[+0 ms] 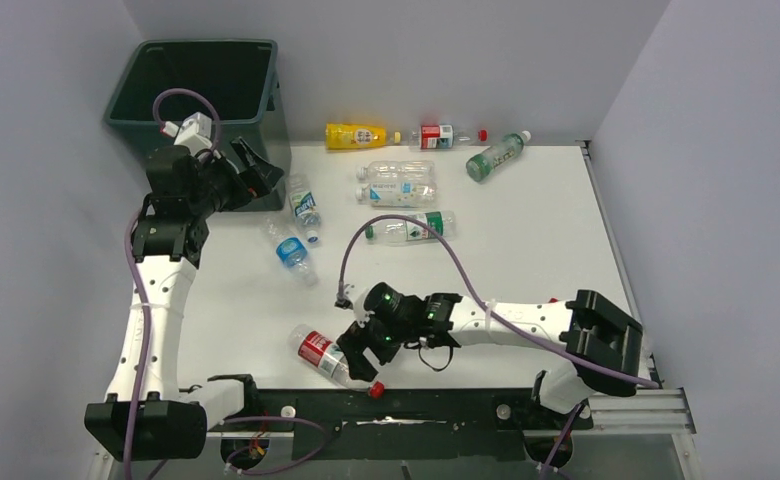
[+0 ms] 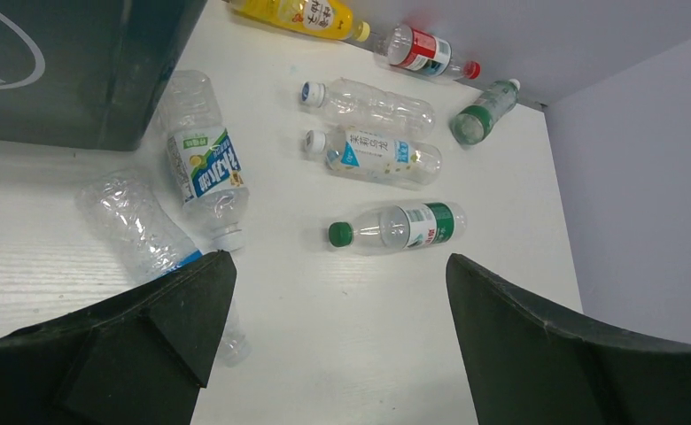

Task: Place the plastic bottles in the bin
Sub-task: Pick up the plastic bottle at the center of the board.

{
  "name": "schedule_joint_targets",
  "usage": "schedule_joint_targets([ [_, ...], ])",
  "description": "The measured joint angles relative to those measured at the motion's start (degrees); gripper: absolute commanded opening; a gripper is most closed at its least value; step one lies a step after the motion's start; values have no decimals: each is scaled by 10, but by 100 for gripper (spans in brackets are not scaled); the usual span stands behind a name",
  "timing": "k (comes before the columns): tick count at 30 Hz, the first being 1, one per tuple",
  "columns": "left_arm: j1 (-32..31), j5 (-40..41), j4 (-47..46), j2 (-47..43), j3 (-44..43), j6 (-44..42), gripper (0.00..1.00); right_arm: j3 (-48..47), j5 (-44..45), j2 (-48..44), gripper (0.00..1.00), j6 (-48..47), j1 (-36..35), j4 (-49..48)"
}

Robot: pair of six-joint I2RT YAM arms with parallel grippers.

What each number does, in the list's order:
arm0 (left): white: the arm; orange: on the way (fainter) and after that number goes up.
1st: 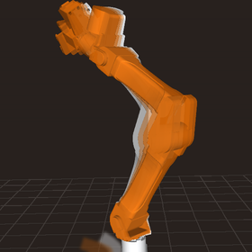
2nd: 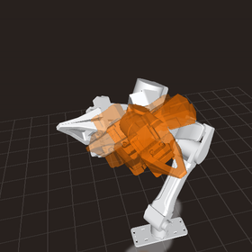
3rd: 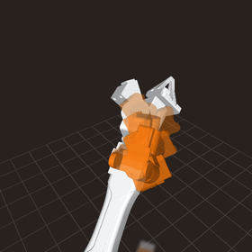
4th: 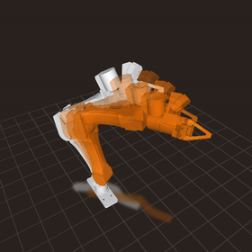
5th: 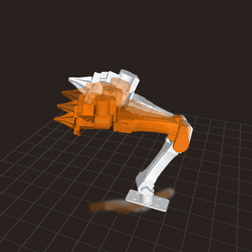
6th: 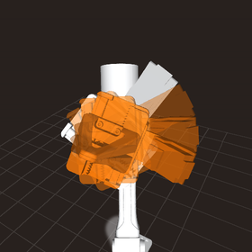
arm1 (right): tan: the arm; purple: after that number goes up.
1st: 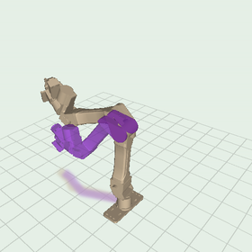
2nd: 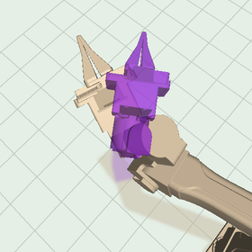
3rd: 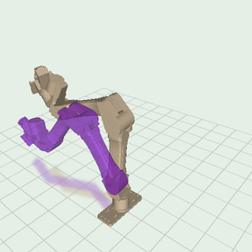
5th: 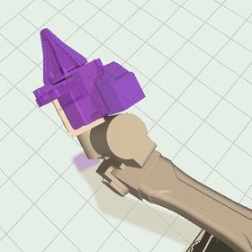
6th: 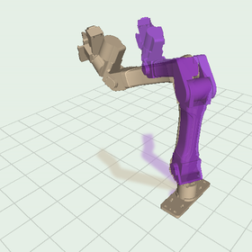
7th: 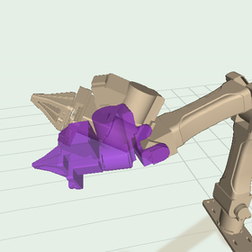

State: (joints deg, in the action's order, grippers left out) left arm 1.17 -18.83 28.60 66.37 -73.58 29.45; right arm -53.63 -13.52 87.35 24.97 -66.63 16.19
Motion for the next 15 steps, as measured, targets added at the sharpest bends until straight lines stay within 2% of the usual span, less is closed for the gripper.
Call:
schedule_joint_targets([
  [8,-1,6,1,-27,4,-1,91,-26,36,36,84,-10,-58,9],
  [15,-4,10,10,-42,23,-1,91,-54,71,81,81,-10,-79,31],
])
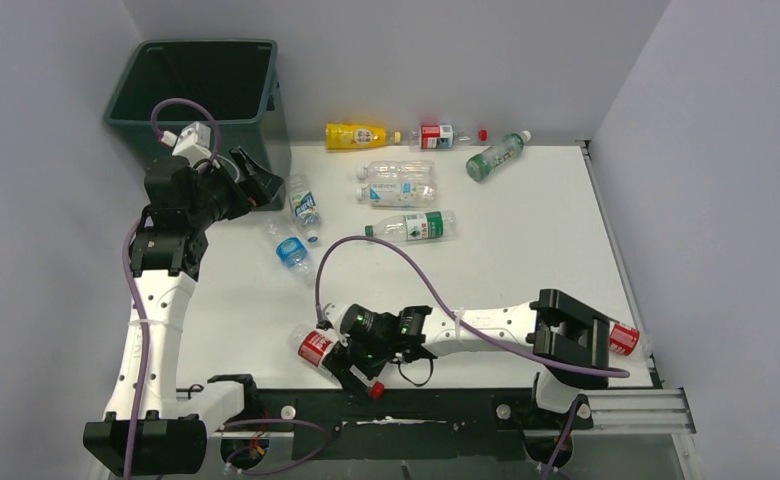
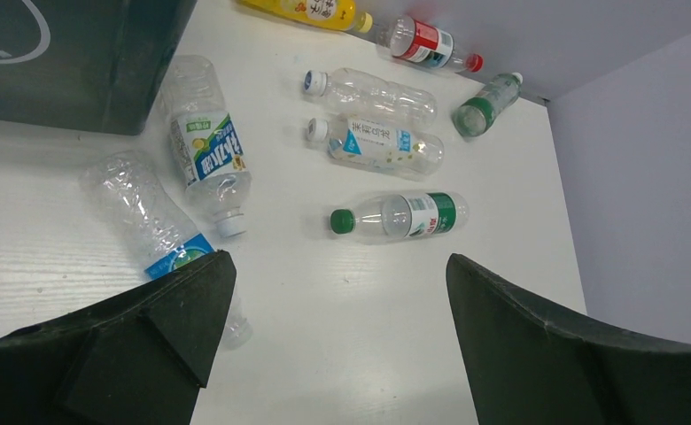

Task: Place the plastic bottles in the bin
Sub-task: Pick up the plastic bottle at the center of the board.

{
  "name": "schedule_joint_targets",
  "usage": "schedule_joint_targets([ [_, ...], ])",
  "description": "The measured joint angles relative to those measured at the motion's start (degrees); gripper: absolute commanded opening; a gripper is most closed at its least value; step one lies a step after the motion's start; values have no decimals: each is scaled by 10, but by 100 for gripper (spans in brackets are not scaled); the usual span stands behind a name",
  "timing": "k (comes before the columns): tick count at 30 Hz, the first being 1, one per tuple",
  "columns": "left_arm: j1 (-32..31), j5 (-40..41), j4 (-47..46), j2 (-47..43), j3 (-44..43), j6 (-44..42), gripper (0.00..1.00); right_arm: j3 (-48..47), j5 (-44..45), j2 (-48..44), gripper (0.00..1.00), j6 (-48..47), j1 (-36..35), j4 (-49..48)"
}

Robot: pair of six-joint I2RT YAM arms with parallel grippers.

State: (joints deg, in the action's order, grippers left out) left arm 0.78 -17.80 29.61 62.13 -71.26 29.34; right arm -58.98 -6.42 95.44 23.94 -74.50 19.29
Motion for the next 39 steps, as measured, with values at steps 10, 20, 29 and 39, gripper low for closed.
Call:
schedule_joint_targets([
  [10,0,2,12,-6,3,-2,91,-22,19,32,61,0,-6,16],
  [20,-3,1,14,-12,15,-2,91,-31,30,45,39,7,-9,19],
  [29,-12,-10,14,-8,15,-2,91,-31,66,-4,35,9,24,62],
  [39,-32,-30,8,17,14,15,91,-13,93,-163,35,10,97,85],
])
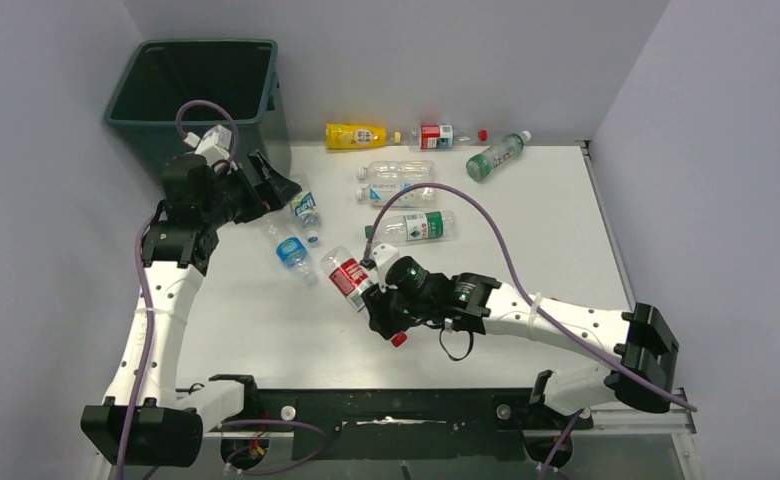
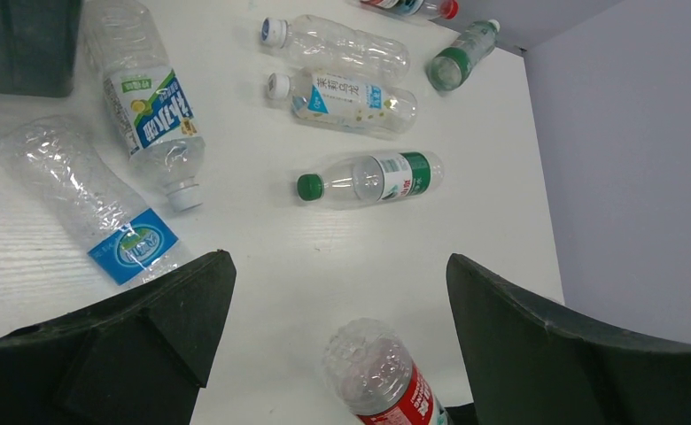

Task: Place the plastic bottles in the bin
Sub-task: Pick up the plastic bottle at the center of the board, then place the plastic bottle in the trash bin.

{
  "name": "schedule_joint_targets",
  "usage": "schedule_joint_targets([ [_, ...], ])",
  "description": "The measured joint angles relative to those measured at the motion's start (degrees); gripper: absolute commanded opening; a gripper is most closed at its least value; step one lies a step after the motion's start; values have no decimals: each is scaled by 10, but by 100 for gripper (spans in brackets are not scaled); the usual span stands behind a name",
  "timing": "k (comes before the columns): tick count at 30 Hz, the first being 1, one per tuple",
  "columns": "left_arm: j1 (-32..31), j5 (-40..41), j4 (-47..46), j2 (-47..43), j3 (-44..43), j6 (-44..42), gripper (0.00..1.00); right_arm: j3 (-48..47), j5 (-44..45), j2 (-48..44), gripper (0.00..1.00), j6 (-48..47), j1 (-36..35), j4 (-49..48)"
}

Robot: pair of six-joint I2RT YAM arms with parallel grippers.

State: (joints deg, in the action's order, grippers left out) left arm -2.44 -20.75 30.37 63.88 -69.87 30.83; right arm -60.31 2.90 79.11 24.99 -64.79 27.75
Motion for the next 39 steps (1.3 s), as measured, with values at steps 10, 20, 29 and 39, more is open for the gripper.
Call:
schedule_joint_targets([
  [10,-22,5,-34,54,-61,14,91,7,6,-30,35,-6,63,31],
  [20,-179,7,-118,32,85,113,91,5,-6,-59,35,-8,173,23],
  [29,-267,62,-232,32,144,199,91,-3,-37,-100,34,-10,183,0],
  [39,-340,139,-290,41,152,233,91,2,-80,-123,34,-4,184,-41],
])
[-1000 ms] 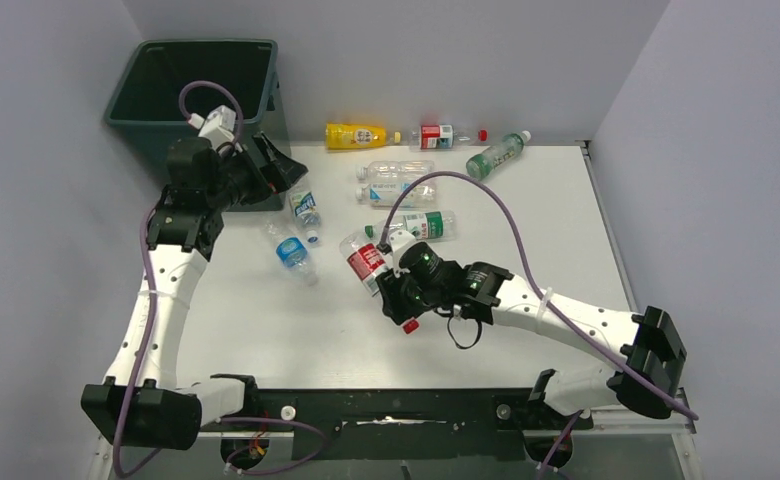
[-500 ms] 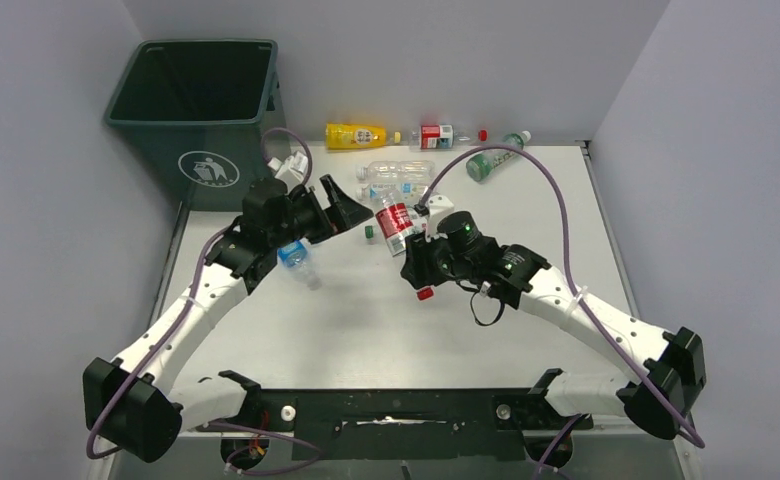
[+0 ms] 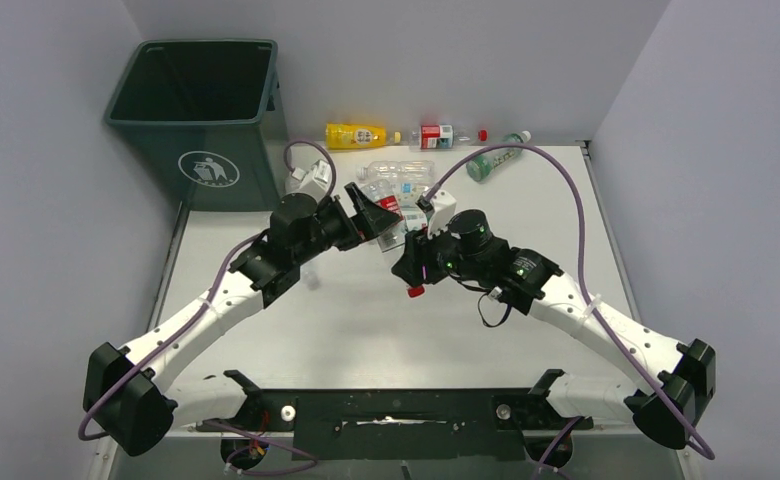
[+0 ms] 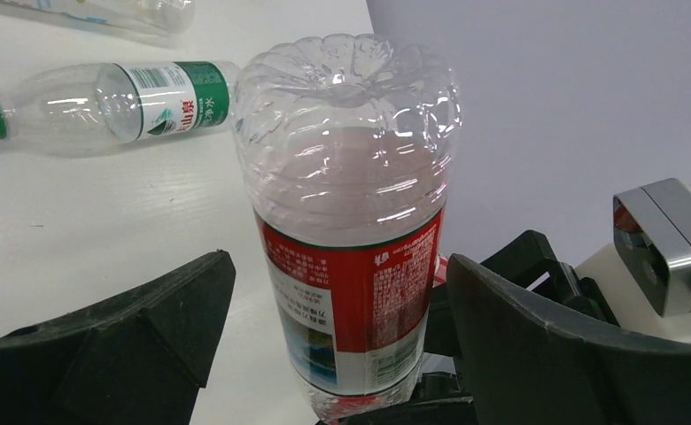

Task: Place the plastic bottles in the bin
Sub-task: Place the plastic bottle in the trash bin.

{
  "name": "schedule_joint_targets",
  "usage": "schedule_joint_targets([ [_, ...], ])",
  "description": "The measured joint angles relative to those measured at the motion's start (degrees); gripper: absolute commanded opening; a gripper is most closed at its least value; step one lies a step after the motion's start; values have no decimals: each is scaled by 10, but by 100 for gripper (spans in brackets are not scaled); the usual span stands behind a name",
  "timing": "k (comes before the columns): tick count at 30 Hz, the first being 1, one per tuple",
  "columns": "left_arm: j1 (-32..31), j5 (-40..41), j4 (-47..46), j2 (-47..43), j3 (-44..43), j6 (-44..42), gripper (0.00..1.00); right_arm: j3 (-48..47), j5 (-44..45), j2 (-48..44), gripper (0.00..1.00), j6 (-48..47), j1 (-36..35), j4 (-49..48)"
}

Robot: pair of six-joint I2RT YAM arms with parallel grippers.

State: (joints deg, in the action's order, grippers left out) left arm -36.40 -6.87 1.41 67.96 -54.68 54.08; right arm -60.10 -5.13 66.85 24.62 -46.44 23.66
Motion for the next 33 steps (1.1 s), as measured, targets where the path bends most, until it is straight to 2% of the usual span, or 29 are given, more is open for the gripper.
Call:
schedule_joint_targets([
  [2,-7,10,-6,3,0,2,91,1,-8,0,34,0,0,-4],
  [5,-14,26,-10,4,5,6,86,1,-18,0,34,0,0,-10],
  [10,-24,46,-12,4,7,10,65,2,-26,0,35,1,0,-9],
  [15,-30,50,-8,4,7,9,55,10,-30,0,41,1,0,-11],
  [18,-30,51,-8,4,7,9,54,11,-31,0,58,2,0,-11],
  [20,-30,52,-7,4,7,9,54,11,-31,0,74,4,0,-11],
  [22,-30,55,-7,5,7,5,54,11,-31,-1,83,5,0,-9],
  [26,-30,66,15,12,3,-14,54,11,-29,-12,88,4,0,-4],
  [33,-29,83,79,40,-49,-66,54,11,-17,-46,91,3,0,23],
])
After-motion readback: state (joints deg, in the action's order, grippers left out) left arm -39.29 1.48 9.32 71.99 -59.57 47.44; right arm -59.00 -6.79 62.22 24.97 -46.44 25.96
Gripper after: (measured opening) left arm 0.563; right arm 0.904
